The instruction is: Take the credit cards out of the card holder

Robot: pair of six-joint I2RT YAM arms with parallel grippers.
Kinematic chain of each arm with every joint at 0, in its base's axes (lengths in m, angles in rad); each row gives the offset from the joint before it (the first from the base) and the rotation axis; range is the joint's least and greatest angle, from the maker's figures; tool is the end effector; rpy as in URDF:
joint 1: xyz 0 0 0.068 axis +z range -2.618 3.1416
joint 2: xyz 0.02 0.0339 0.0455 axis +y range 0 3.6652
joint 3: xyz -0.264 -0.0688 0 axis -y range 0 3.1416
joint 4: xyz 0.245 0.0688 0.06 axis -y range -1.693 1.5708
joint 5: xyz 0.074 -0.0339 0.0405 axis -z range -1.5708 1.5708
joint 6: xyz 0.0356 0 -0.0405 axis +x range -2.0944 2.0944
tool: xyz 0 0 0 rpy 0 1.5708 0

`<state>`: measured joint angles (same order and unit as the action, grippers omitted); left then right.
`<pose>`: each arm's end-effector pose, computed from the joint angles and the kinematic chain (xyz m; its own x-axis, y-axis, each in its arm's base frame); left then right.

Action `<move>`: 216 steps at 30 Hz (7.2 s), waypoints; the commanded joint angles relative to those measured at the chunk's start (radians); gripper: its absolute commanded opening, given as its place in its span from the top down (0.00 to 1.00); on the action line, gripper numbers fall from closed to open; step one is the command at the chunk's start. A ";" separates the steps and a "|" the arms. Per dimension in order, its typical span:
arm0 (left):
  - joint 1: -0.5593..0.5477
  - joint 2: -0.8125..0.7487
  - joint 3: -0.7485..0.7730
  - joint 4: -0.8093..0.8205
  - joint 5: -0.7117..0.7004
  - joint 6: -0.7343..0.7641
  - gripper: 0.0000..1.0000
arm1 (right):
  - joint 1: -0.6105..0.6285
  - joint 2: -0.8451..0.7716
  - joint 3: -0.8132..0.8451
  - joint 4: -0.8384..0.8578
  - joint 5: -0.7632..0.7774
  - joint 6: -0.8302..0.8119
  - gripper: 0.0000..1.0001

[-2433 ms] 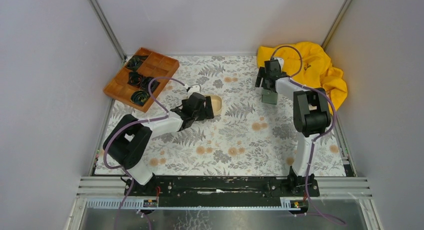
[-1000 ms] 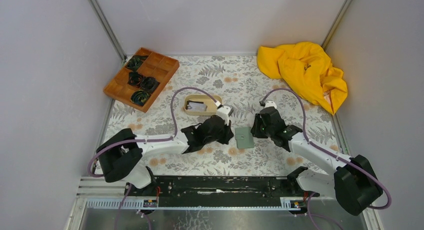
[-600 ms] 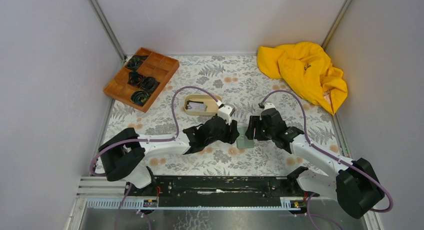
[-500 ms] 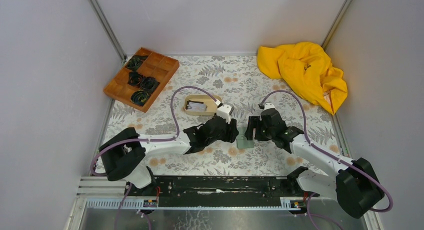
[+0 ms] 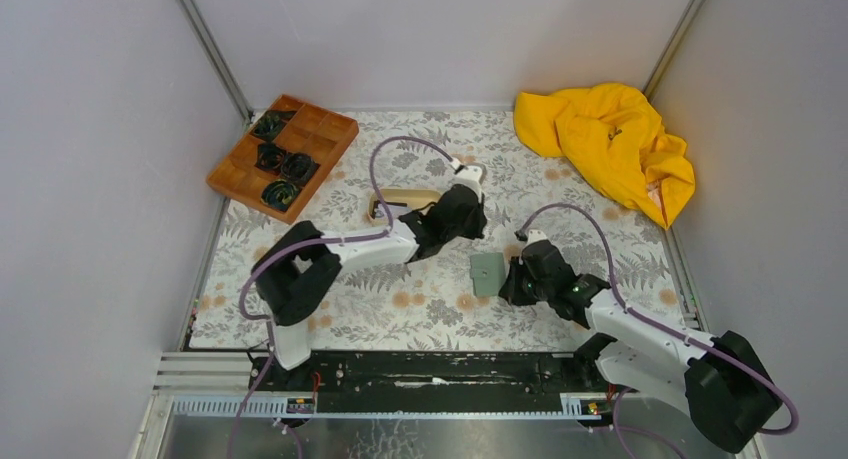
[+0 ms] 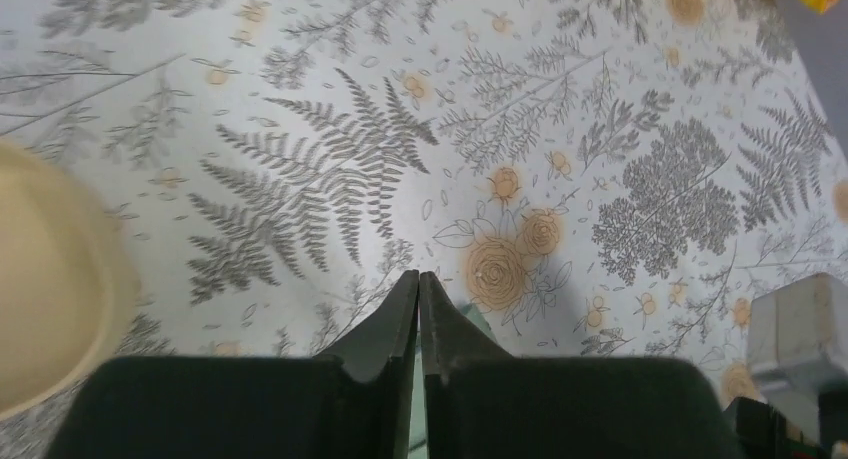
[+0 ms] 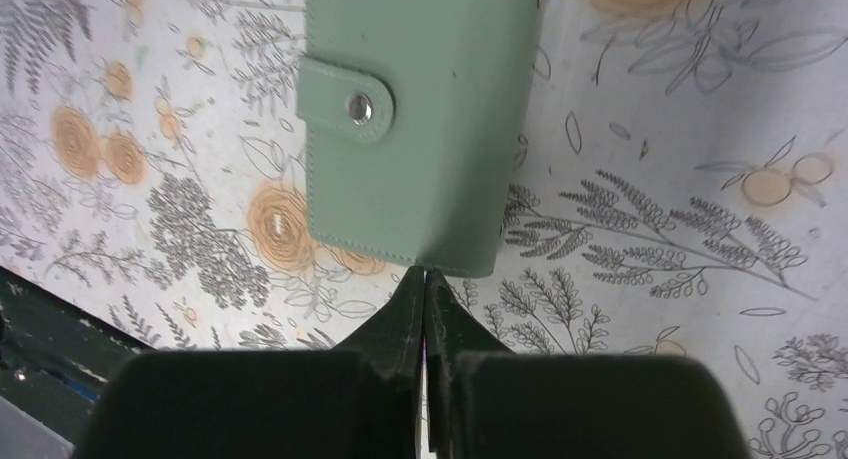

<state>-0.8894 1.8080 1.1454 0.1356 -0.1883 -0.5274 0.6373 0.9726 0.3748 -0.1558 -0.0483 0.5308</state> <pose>0.2611 -0.3114 0.2119 -0.6065 -0.0371 -0.7943 0.4118 0.8399 -0.3536 0.1497 0.1130 0.1684 -0.7895 0.0446 -0.6122 -0.2586 0.8804 0.3976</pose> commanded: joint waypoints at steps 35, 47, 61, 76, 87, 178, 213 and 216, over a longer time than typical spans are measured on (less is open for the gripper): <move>-0.129 -0.098 -0.387 0.059 0.067 -0.143 0.98 | -0.157 0.283 0.159 0.198 -0.110 0.012 1.00; -0.175 -0.210 -0.475 0.063 0.055 -0.220 1.00 | -0.156 0.506 0.377 0.208 -0.129 -0.042 1.00; -0.169 -0.351 -0.444 -0.024 -0.007 -0.149 0.55 | -0.104 0.383 0.378 0.138 0.024 -0.197 0.53; -0.165 -0.131 -0.367 -0.017 -0.015 -0.145 1.00 | 0.031 0.240 0.222 0.058 0.080 -0.215 0.37; -0.165 -0.116 -0.415 0.042 0.016 -0.209 1.00 | 0.140 0.351 0.291 0.024 0.226 -0.227 0.39; -0.151 -0.403 -0.445 -0.022 -0.067 -0.122 0.45 | 0.139 -0.098 0.132 0.271 0.090 -0.194 1.00; -0.172 -0.051 -0.226 0.102 0.158 -0.145 0.68 | -0.040 -0.143 0.006 -0.076 0.346 0.075 1.00; -0.178 -0.001 -0.182 0.112 0.180 -0.146 0.68 | -0.046 -0.187 0.000 -0.096 0.350 0.070 1.00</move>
<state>-1.0557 1.7409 0.9012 0.1875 -0.0460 -0.6788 0.6025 0.8410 0.3775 -0.2195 0.2867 0.5922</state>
